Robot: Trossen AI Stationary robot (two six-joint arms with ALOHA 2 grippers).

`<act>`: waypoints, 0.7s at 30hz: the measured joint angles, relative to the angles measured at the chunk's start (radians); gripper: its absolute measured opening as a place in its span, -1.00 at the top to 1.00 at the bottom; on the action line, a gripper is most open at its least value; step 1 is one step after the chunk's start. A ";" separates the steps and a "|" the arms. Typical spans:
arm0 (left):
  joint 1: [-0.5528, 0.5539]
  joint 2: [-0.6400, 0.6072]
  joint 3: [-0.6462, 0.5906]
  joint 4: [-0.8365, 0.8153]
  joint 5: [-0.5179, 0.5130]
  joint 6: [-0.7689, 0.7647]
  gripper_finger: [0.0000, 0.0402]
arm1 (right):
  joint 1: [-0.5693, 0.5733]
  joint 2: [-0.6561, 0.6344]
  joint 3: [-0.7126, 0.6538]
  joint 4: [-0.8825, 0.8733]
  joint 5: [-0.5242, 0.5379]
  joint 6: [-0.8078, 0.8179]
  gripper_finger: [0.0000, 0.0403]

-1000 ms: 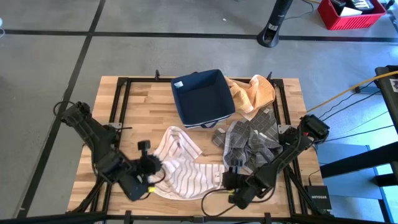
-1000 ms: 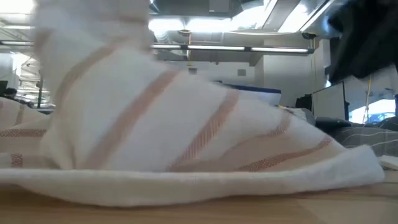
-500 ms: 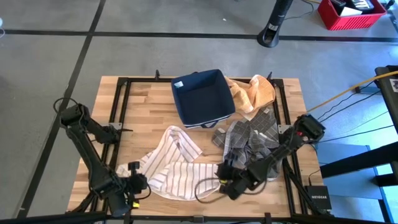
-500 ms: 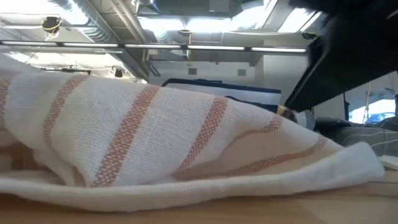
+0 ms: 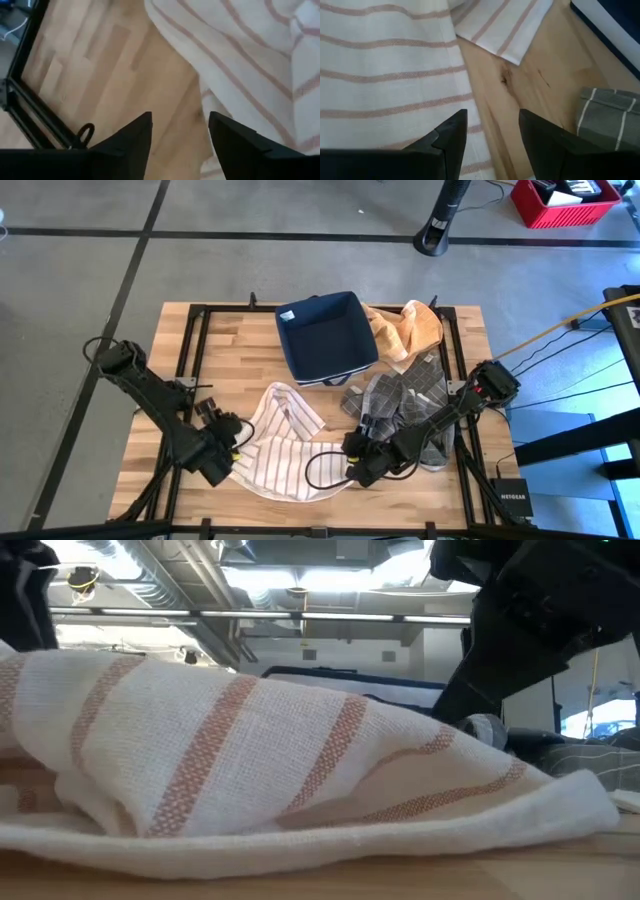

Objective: Fold towel
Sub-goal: Fold the white towel

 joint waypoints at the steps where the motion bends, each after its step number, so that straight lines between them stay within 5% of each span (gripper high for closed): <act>1: 0.004 0.000 0.003 0.022 0.015 0.004 0.05 | 0.000 0.000 0.000 0.000 0.000 0.000 0.10; 11: -0.214 0.049 0.026 0.729 0.189 0.354 0.12 | 0.000 0.000 0.000 0.001 -0.026 -0.003 0.10; 21: -0.268 0.233 0.024 0.493 0.207 0.375 0.23 | -0.001 0.000 0.000 0.002 -0.026 -0.029 0.10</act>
